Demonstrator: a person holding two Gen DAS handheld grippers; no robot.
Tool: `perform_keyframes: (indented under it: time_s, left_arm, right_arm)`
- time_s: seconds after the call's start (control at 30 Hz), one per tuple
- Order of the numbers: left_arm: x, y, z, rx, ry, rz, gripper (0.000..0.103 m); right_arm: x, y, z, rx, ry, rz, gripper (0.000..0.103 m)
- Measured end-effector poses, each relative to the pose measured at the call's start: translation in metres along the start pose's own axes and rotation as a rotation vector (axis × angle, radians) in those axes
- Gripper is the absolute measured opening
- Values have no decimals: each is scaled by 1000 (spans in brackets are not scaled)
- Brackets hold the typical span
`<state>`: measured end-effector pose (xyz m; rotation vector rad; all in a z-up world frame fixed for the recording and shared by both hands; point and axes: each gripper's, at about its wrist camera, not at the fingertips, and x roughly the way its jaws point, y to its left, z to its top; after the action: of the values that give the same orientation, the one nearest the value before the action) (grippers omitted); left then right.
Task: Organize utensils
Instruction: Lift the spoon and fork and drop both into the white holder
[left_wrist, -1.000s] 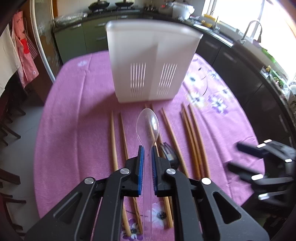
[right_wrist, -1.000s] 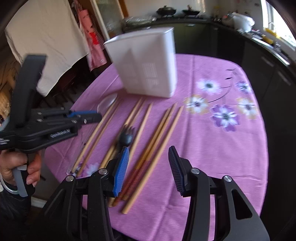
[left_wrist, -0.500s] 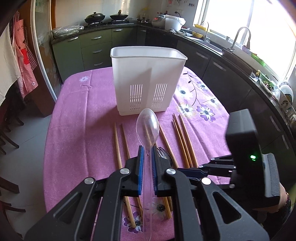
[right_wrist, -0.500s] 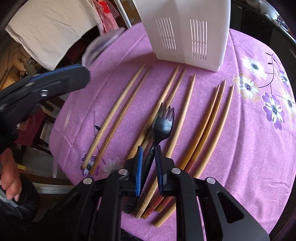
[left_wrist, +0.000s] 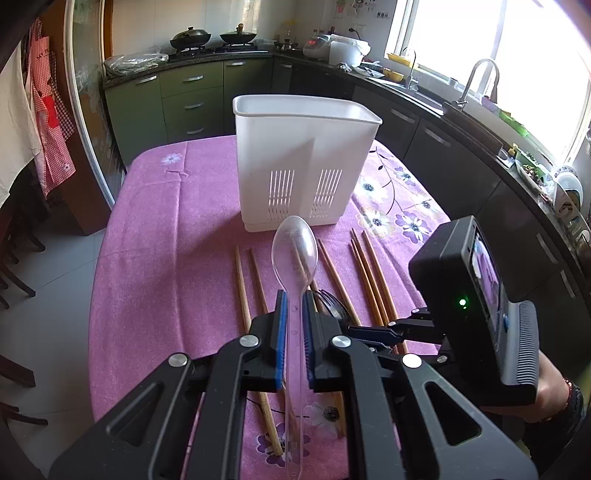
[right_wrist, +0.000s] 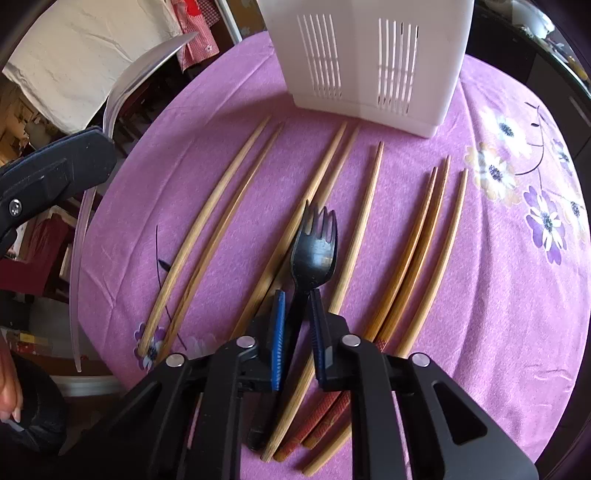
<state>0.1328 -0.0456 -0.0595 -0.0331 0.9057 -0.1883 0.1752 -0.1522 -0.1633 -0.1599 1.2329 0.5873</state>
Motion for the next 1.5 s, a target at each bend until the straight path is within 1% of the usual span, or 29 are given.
perform_keyframes:
  time_s: [0.1,0.17,0.3,0.37,0.4,0.43,0.5,0.53,0.6,0.67,0.7,0.73,0.8,0.87,0.97,1.0,1.07,1.3,1.33,1.37,1.4,1.43,1.5]
  left_arm:
    - [-6,2,4,-3,-19,-10,8]
    - [-15,4,13,-7,-47,-19,8]
    - [-42,8,46,-9,-150,-37,8]
    - [-58,10,73,-20,-237,-57,8]
    - [-62,10,81,-22,-264,-63,8]
    - [-66,12,96,-26,-317,-72,8]
    - [-69,14,117,-34,-389,-91,8]
    - [-69,14,130,-37,-440,-108,8]
    - [-64,15,147,-53,-512,-115,8]
    - [-51,14,163,-66,-595,-132,8]
    - [-47,14,167,-69,-620,-134,8]
    - [-41,13,171,-66,-649,-128,8]
    - [-26,10,177,-59,-693,-92,8]
    - [-7,9,183,-54,-698,-67,8]
    - [14,14,188,-65,-684,-56,8]
    - [22,14,188,-65,-677,-48,8]
    - [31,16,186,-63,-668,-31,8]
    - [57,18,167,-29,-579,-6,9]
    - [58,19,163,-28,-571,-9,12]
    - [57,19,160,-27,-560,-15,19]
    - [57,19,158,-26,-555,-14,31]
    - [55,20,156,-25,-554,-13,35]
    - [47,22,150,-21,-557,-15,36]
  right_arm:
    - [-4,5,-8,11,-34,21,10]
    - [-12,7,-10,12,-68,37,10]
    - [-38,6,-15,24,-173,84,9]
    - [-51,6,-19,28,-228,111,9]
    - [-57,5,-21,32,-254,119,9]
    - [-62,4,-23,36,-278,128,9]
    - [-71,3,-29,43,-329,145,9]
    - [-75,3,-33,46,-357,149,9]
    - [-84,-6,-35,58,-384,163,9]
    - [-91,-14,-36,71,-411,181,9]
    - [-94,-17,-37,75,-425,183,9]
    - [-97,-20,-37,80,-439,185,9]
    - [-98,-24,-35,85,-453,193,9]
    - [-101,-27,-34,90,-470,199,9]
    - [-108,-32,-32,92,-496,196,9]
    - [-114,-40,-35,92,-505,198,9]
    - [-119,-45,-31,89,-523,194,9]
    - [-142,-49,-4,61,-581,162,9]
    - [-148,-49,-1,58,-590,161,9]
    - [-154,-49,6,51,-608,159,9]
    - [-158,-49,10,47,-618,157,9]
    - [-163,-48,17,41,-634,155,9]
    - [-172,-49,29,35,-656,153,9]
